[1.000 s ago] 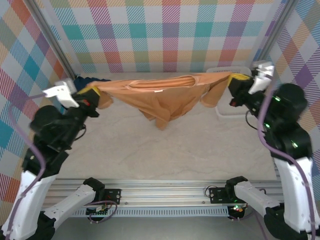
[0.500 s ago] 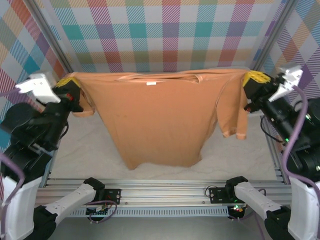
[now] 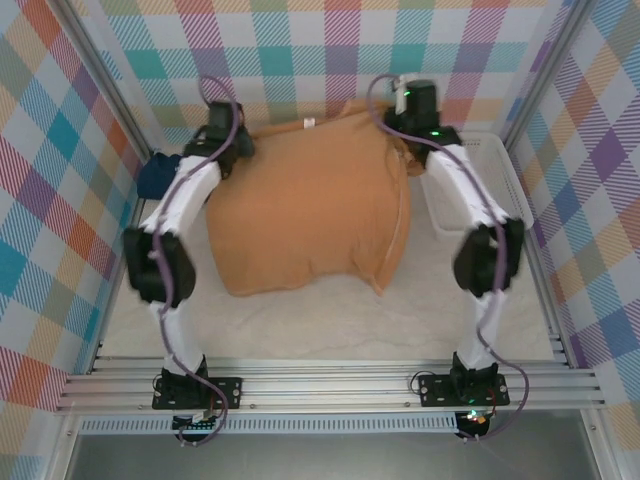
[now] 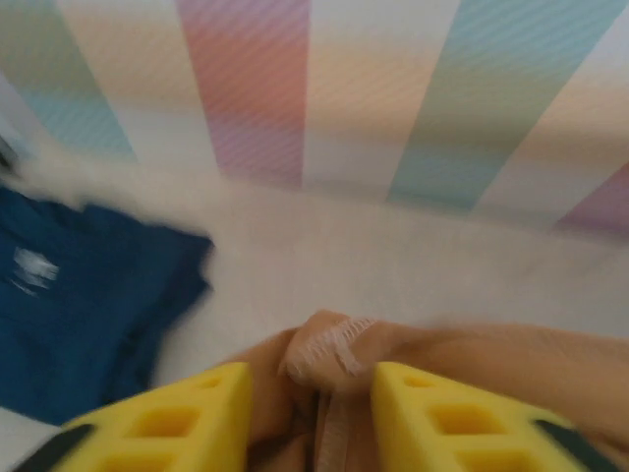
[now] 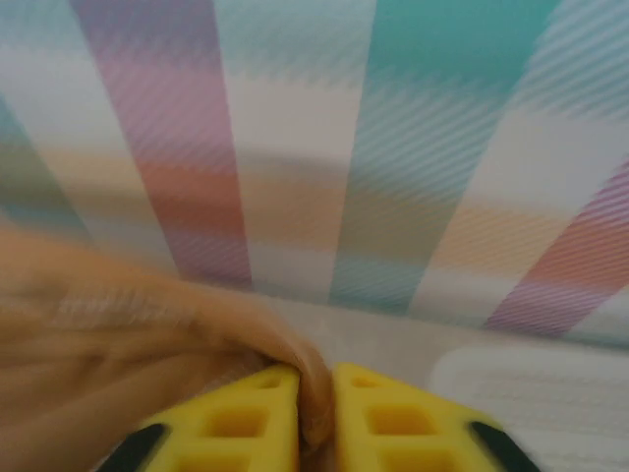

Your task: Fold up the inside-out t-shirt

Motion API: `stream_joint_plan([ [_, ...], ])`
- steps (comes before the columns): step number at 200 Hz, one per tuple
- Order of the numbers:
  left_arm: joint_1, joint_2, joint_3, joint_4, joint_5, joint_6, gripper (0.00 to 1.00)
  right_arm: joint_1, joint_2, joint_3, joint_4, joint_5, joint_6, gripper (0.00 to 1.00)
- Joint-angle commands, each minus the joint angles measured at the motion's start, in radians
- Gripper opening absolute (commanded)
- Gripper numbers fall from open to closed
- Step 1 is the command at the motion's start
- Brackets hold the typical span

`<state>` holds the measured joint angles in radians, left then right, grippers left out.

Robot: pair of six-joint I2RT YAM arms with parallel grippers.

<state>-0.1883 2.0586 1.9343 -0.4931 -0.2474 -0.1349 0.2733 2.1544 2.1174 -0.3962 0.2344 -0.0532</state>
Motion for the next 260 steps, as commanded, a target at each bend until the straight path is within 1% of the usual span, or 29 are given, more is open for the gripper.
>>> stream_joint_plan([
  [1,0.009,0.043,0.134,-0.153,0.069,-0.036,0.59,0.003,0.057,0.162,-0.186,0.029,0.012,0.48],
  [2,0.008,0.044,0.134,-0.154,0.068,-0.037,0.59,0.003,0.058,0.161,-0.187,0.028,0.012,0.49],
  [3,0.008,0.046,0.134,-0.154,0.070,-0.036,0.61,0.004,0.059,0.158,-0.188,0.026,0.010,0.53],
  [4,0.009,0.047,0.131,-0.153,0.070,-0.037,0.62,0.004,0.059,0.158,-0.188,0.026,0.010,0.53],
  [9,0.010,0.047,0.118,-0.147,0.070,-0.038,0.67,0.007,0.053,0.136,-0.189,0.018,0.001,0.62],
  [14,0.010,0.045,0.101,-0.137,0.069,-0.038,0.72,0.010,0.044,0.113,-0.182,0.019,-0.006,0.66],
  [26,0.014,0.026,0.061,-0.114,0.068,-0.038,0.80,0.012,0.006,0.044,-0.165,0.015,-0.018,0.69],
  [46,0.020,-0.035,-0.023,-0.085,0.066,-0.042,0.84,0.013,-0.087,-0.088,-0.150,-0.005,-0.021,0.71],
  [61,0.023,-0.100,-0.094,-0.065,0.069,-0.050,0.85,0.019,-0.164,-0.193,-0.139,-0.050,-0.014,0.71],
  [78,0.022,-0.207,-0.233,-0.028,0.114,-0.098,0.86,0.049,-0.258,-0.320,-0.144,-0.103,0.017,0.72],
  [92,0.023,-0.316,-0.420,0.049,0.173,-0.165,0.86,0.086,-0.330,-0.458,-0.146,-0.180,0.069,0.71],
  [103,0.022,-0.391,-0.559,0.102,0.216,-0.212,0.84,0.119,-0.367,-0.549,-0.142,-0.209,0.100,0.71],
  [120,0.023,-0.463,-0.732,0.135,0.219,-0.261,0.83,0.165,-0.402,-0.697,-0.143,-0.265,0.176,0.70],
  [132,0.032,-0.480,-0.822,0.152,0.199,-0.276,0.82,0.177,-0.404,-0.780,-0.123,-0.332,0.238,0.69],
  [142,0.053,-0.478,-0.871,0.159,0.188,-0.286,0.82,0.184,-0.400,-0.827,-0.109,-0.359,0.270,0.69],
  [161,0.101,-0.462,-0.925,0.168,0.199,-0.291,0.81,0.205,-0.378,-0.900,-0.087,-0.354,0.311,0.67],
  [189,0.145,-0.412,-0.985,0.186,0.216,-0.307,0.81,0.234,-0.322,-0.937,-0.087,-0.350,0.350,0.65],
  [200,0.153,-0.390,-1.000,0.203,0.228,-0.312,0.80,0.237,-0.301,-0.945,-0.090,-0.341,0.355,0.61],
  [204,0.154,-0.381,-1.004,0.207,0.231,-0.312,0.78,0.237,-0.296,-0.948,-0.090,-0.336,0.357,0.57],
  [207,0.156,-0.373,-1.007,0.206,0.233,-0.310,0.77,0.237,-0.293,-0.952,-0.090,-0.330,0.355,0.52],
  [208,0.157,-0.370,-1.007,0.206,0.233,-0.310,0.77,0.237,-0.293,-0.952,-0.090,-0.330,0.355,0.52],
  [212,0.159,-0.358,-1.004,0.206,0.241,-0.313,0.74,0.236,-0.291,-0.957,-0.090,-0.323,0.355,0.45],
  [216,0.165,-0.346,-0.998,0.208,0.258,-0.311,0.71,0.236,-0.291,-0.960,-0.091,-0.318,0.353,0.41],
  [217,0.166,-0.343,-0.997,0.207,0.263,-0.311,0.70,0.236,-0.291,-0.960,-0.091,-0.316,0.352,0.38],
  [219,0.168,-0.337,-0.995,0.206,0.270,-0.310,0.69,0.236,-0.291,-0.961,-0.092,-0.315,0.351,0.37],
  [234,0.170,-0.318,-0.985,0.206,0.299,-0.301,0.59,0.233,-0.303,-0.971,-0.116,-0.295,0.342,0.21],
  [246,0.170,-0.320,-0.991,0.207,0.328,-0.296,0.50,0.227,-0.330,-0.993,-0.128,-0.284,0.341,0.13],
  [260,0.168,-0.340,-1.024,0.205,0.377,-0.294,0.42,0.216,-0.366,-1.025,-0.144,-0.276,0.343,0.06],
])
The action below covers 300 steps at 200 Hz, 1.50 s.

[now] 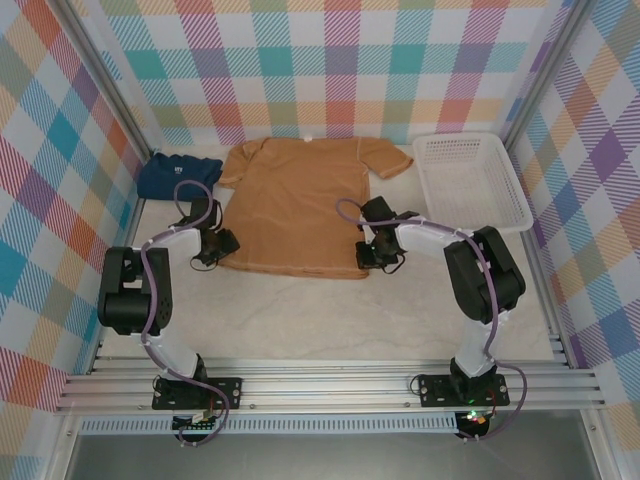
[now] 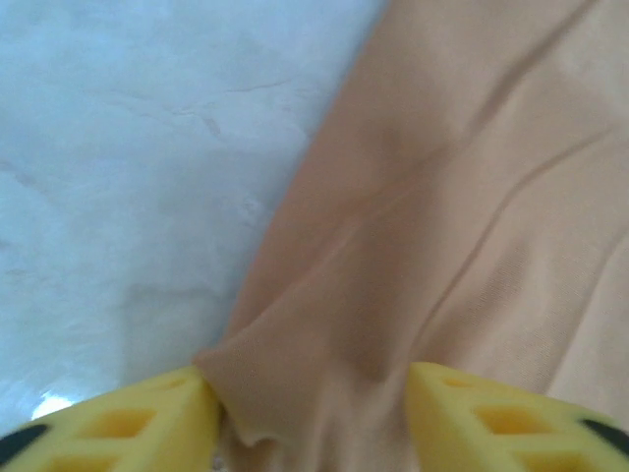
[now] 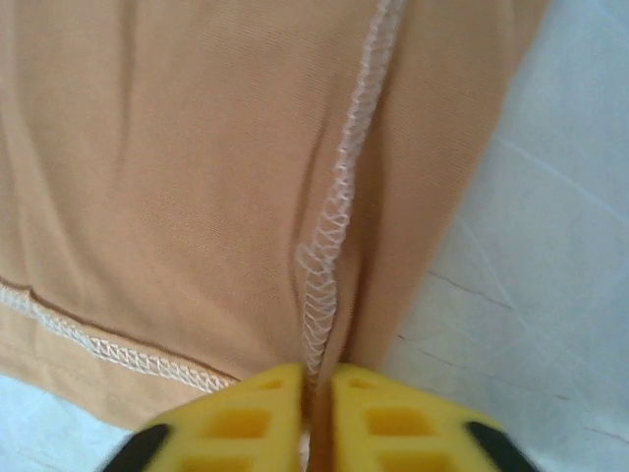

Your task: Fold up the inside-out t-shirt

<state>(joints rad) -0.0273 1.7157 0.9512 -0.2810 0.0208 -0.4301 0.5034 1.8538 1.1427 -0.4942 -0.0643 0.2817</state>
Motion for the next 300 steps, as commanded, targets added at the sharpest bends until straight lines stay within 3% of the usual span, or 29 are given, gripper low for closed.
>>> stream_joint_plan([
  [1,0.006,0.000,-0.045,-0.008,0.112,0.002,0.41,-0.015,-0.069,-0.053,-0.048,0.023,0.008,0.06],
  [25,-0.033,-0.107,-0.180,-0.006,0.171,-0.017,0.30,-0.052,-0.161,-0.134,-0.089,0.030,0.021,0.00],
  [47,-0.120,-0.268,-0.324,-0.021,0.190,-0.066,0.29,-0.087,-0.266,-0.206,-0.146,0.033,0.039,0.01],
  [67,-0.236,-0.456,-0.421,-0.083,0.132,-0.141,0.32,-0.116,-0.336,-0.247,-0.171,0.038,0.045,0.03],
  [78,-0.291,-0.555,-0.427,-0.133,0.091,-0.169,0.38,-0.133,-0.347,-0.246,-0.168,0.042,0.038,0.04],
  [96,-0.376,-0.669,-0.394,-0.178,0.016,-0.176,0.61,-0.153,-0.333,-0.213,-0.157,0.054,0.020,0.06],
  [112,-0.456,-0.697,-0.332,-0.194,-0.078,-0.115,0.69,-0.155,-0.314,-0.182,-0.128,0.037,0.008,0.08],
  [124,-0.519,-0.674,-0.293,-0.173,-0.123,-0.049,0.71,-0.158,-0.298,-0.156,-0.121,0.027,0.001,0.11],
  [156,-0.704,-0.466,-0.213,0.032,-0.064,0.185,0.71,-0.175,-0.297,-0.123,-0.117,0.030,-0.027,0.23],
  [189,-0.840,-0.142,-0.001,-0.057,-0.109,0.418,0.70,-0.195,-0.324,-0.131,-0.103,0.006,-0.037,0.31],
  [212,-0.852,0.025,0.113,-0.141,-0.115,0.491,0.66,-0.195,-0.337,-0.149,-0.087,-0.024,-0.033,0.33],
  [251,-0.850,0.134,0.180,-0.213,-0.064,0.530,0.64,-0.196,-0.356,-0.164,-0.085,-0.028,-0.040,0.34],
  [281,-0.841,0.166,0.202,-0.229,-0.074,0.528,0.48,-0.197,-0.363,-0.169,-0.082,-0.042,-0.039,0.35],
  [300,-0.835,0.171,0.207,-0.231,-0.055,0.518,0.43,-0.198,-0.362,-0.171,-0.080,-0.051,-0.039,0.35],
])
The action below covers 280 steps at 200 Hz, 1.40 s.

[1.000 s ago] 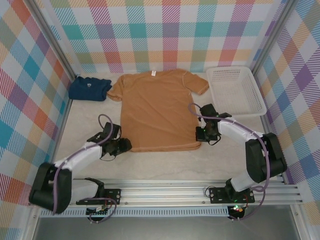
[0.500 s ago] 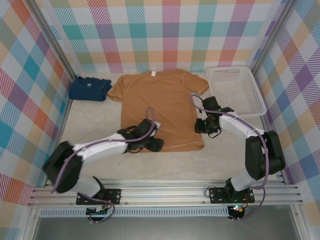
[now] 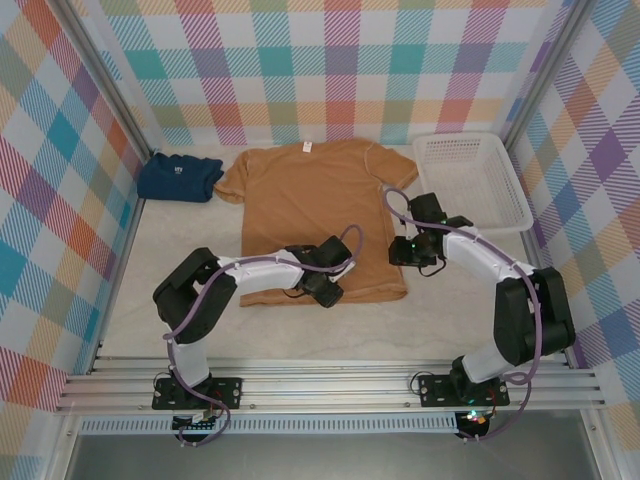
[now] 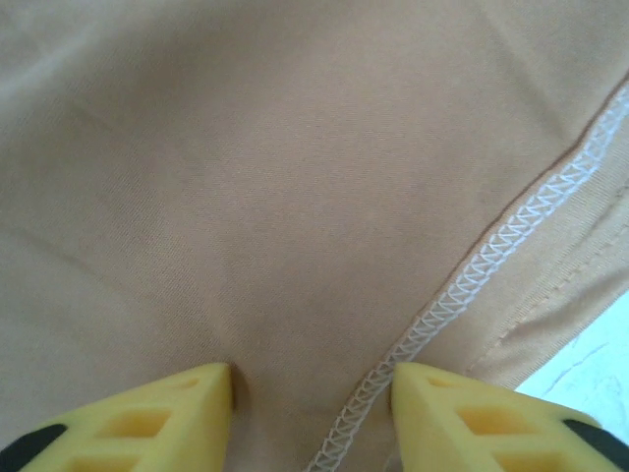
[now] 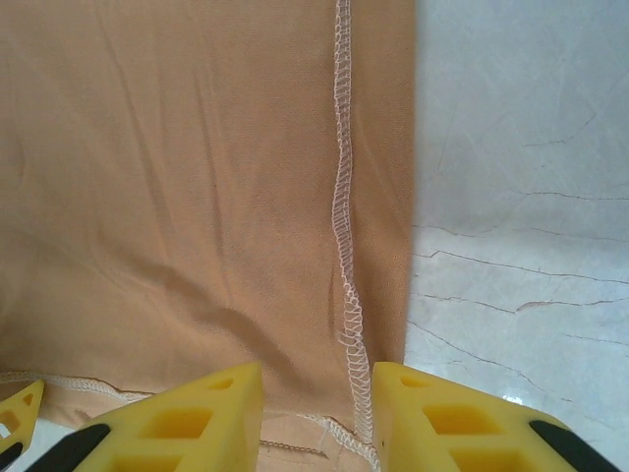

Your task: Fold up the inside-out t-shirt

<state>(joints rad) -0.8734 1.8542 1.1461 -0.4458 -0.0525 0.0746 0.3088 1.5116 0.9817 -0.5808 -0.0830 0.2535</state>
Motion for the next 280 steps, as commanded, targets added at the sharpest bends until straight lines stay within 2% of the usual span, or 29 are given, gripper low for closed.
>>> stream_joint_plan([
  [1,0.013,0.034,0.013,-0.066,0.019,0.013,0.43,-0.003,-0.020,-0.010,0.007,-0.032,-0.011,0.35],
  [25,0.024,0.036,0.016,-0.079,0.029,0.007,0.38,-0.002,-0.024,-0.015,0.008,-0.036,-0.010,0.35],
  [70,0.063,-0.008,0.006,-0.067,0.084,-0.024,0.37,-0.001,-0.034,-0.018,0.002,-0.044,-0.009,0.35],
  [105,0.071,-0.045,-0.011,-0.078,0.107,-0.030,0.48,-0.002,-0.040,-0.021,-0.003,-0.053,-0.010,0.35],
  [131,0.070,-0.058,-0.032,-0.089,0.103,-0.043,0.49,-0.002,-0.042,-0.026,0.001,-0.060,-0.011,0.35],
  [144,0.070,-0.052,-0.039,-0.094,0.110,-0.048,0.45,0.000,-0.038,-0.026,0.002,-0.063,-0.013,0.35],
  [230,0.071,-0.040,-0.036,-0.080,0.149,-0.062,0.07,-0.001,-0.047,-0.025,-0.006,-0.077,-0.015,0.34],
  [255,0.073,-0.078,-0.044,-0.067,0.156,-0.075,0.06,-0.001,-0.069,-0.029,-0.014,-0.082,-0.019,0.34],
  [280,0.091,-0.125,-0.054,-0.057,0.178,-0.091,0.10,0.006,-0.104,-0.053,0.006,-0.123,-0.024,0.34],
])
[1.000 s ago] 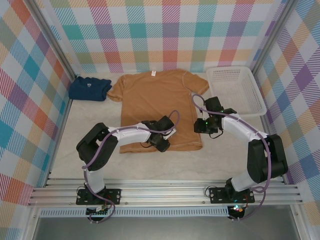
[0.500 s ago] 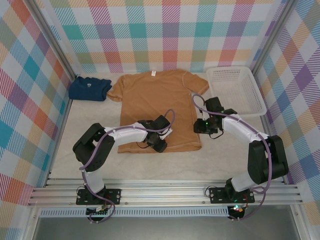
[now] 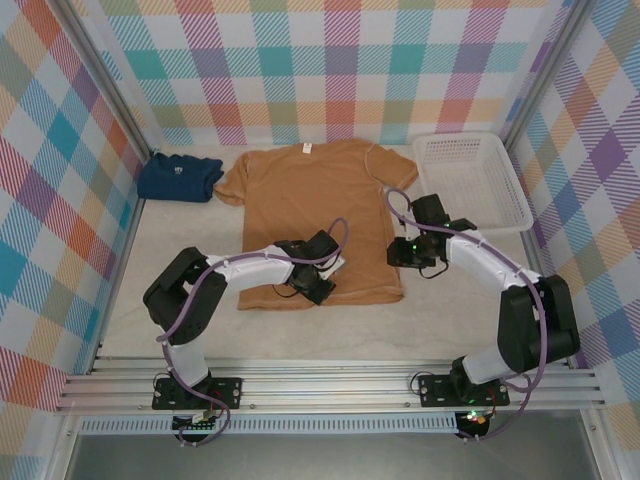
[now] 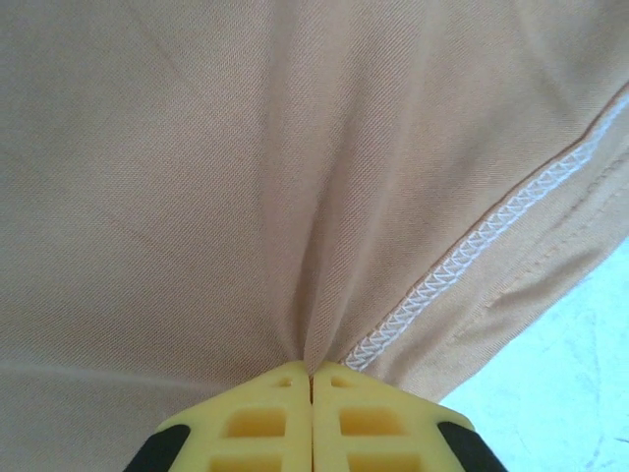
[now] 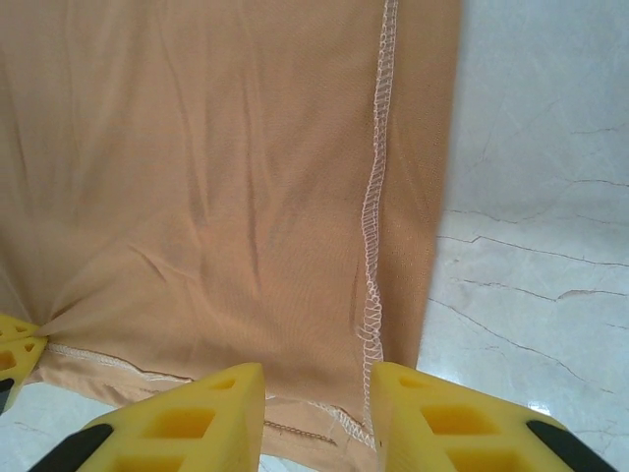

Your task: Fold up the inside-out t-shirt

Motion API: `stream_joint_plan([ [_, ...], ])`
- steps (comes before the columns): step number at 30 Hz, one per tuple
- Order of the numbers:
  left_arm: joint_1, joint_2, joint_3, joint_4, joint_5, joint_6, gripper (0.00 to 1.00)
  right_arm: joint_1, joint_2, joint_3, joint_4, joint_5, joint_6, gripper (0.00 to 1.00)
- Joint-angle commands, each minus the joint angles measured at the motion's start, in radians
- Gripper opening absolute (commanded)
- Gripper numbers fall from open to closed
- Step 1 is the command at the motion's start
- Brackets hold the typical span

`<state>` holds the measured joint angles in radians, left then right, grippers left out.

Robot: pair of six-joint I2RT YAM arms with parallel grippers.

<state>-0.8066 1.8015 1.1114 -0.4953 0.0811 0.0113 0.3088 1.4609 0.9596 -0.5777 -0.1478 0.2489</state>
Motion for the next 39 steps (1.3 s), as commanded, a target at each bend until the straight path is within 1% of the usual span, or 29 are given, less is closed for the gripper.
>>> stream_joint_plan([
  [1,0.025,-0.074,-0.019,-0.006,0.046,-0.028,0.10,0.006,-0.055,-0.033,0.005,-0.062,-0.020,0.34],
  [6,0.067,-0.105,-0.053,0.026,0.126,-0.057,0.12,0.079,-0.119,-0.101,0.077,-0.131,-0.036,0.35],
  [9,0.084,-0.102,-0.061,0.035,0.163,-0.069,0.15,0.125,-0.120,-0.128,0.131,-0.176,-0.018,0.36],
  [12,0.096,-0.090,-0.058,0.025,0.163,-0.067,0.17,0.165,-0.094,-0.127,0.150,-0.184,-0.009,0.35],
  [16,0.105,-0.080,-0.056,-0.001,0.143,-0.054,0.20,0.176,-0.068,-0.112,0.144,-0.170,-0.007,0.35],
  [20,0.097,-0.079,-0.064,-0.005,0.201,-0.042,0.32,0.176,-0.064,-0.110,0.139,-0.164,-0.007,0.35],
  [23,0.080,-0.063,-0.071,-0.009,0.185,-0.040,0.36,0.176,-0.062,-0.108,0.132,-0.154,-0.009,0.35],
  [29,0.049,-0.011,-0.055,-0.035,0.169,-0.032,0.34,0.176,-0.063,-0.108,0.121,-0.139,-0.014,0.35],
  [30,0.046,-0.006,-0.053,-0.035,0.168,-0.031,0.33,0.176,-0.064,-0.109,0.120,-0.138,-0.015,0.34],
  [39,0.041,0.003,-0.036,-0.049,0.158,-0.023,0.08,0.176,-0.059,-0.111,0.118,-0.132,-0.016,0.34],
])
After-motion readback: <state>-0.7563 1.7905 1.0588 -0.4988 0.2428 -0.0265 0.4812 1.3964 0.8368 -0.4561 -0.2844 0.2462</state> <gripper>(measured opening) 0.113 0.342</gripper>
